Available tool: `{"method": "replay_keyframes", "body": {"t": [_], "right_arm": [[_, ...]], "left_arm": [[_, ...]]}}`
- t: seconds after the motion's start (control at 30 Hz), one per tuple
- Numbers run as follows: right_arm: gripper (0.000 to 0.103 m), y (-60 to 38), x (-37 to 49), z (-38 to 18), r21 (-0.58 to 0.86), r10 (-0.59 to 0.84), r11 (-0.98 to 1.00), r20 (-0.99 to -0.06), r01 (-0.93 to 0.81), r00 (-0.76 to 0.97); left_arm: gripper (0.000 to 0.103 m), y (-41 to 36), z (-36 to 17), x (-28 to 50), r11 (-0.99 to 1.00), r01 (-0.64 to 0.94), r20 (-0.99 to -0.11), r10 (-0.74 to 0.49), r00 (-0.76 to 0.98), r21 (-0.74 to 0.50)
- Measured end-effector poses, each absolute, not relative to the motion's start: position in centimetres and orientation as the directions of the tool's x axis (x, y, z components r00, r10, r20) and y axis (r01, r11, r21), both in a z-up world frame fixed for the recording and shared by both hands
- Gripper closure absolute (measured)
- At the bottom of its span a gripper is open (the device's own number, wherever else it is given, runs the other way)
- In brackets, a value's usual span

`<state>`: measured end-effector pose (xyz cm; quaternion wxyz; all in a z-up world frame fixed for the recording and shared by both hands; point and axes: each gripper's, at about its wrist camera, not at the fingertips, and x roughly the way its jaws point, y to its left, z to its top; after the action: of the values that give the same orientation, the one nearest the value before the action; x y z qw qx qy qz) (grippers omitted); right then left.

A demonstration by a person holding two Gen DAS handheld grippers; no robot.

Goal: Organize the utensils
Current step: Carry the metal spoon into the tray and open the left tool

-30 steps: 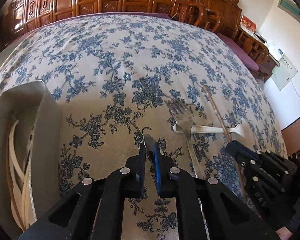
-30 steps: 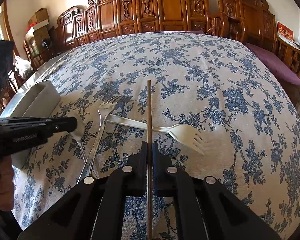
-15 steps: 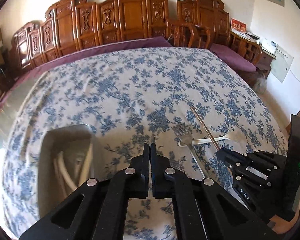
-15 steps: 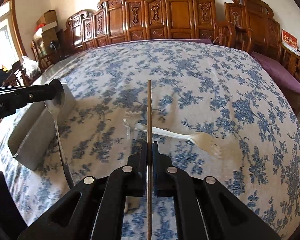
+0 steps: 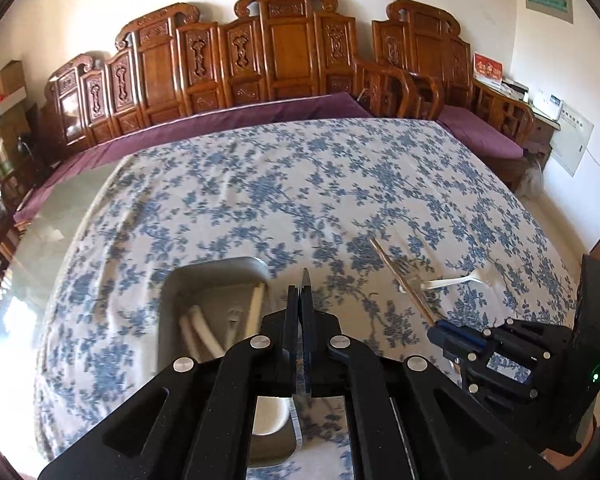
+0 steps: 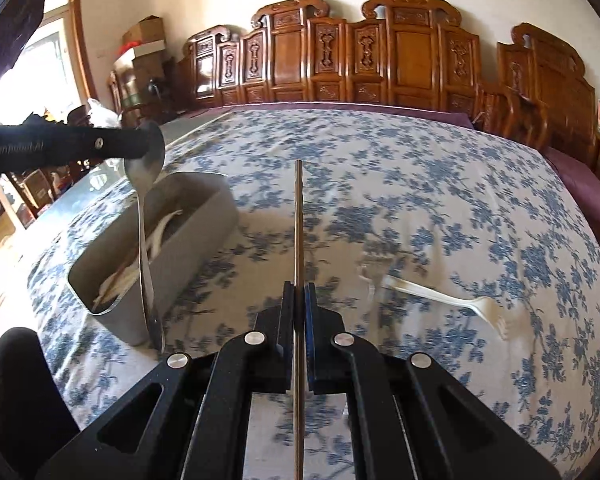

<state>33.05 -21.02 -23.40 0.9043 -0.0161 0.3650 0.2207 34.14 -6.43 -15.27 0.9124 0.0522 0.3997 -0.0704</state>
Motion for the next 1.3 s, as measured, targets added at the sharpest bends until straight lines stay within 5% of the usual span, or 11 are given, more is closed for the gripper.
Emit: {"method": "replay_keyframes", "body": {"t": [0.47, 1.3], "right_arm": [[0.097, -17.9, 31.1, -23.0, 0.140, 0.437, 0.871, -0.659, -0.471, 0.613], [0.097, -18.8, 32.3, -24.3, 0.177, 0.445, 0.872, -0.676, -0.456, 0.588]], "left_arm": [[0.103, -1.5, -13.6, 34.3, 0.988, 0.125, -0.722, -0.025, 0.692, 0.086], [0.102, 0.0, -22.5, 40.6, 0.979, 0.138, -0.840, 0.052, 0.539, 0.149]]}}
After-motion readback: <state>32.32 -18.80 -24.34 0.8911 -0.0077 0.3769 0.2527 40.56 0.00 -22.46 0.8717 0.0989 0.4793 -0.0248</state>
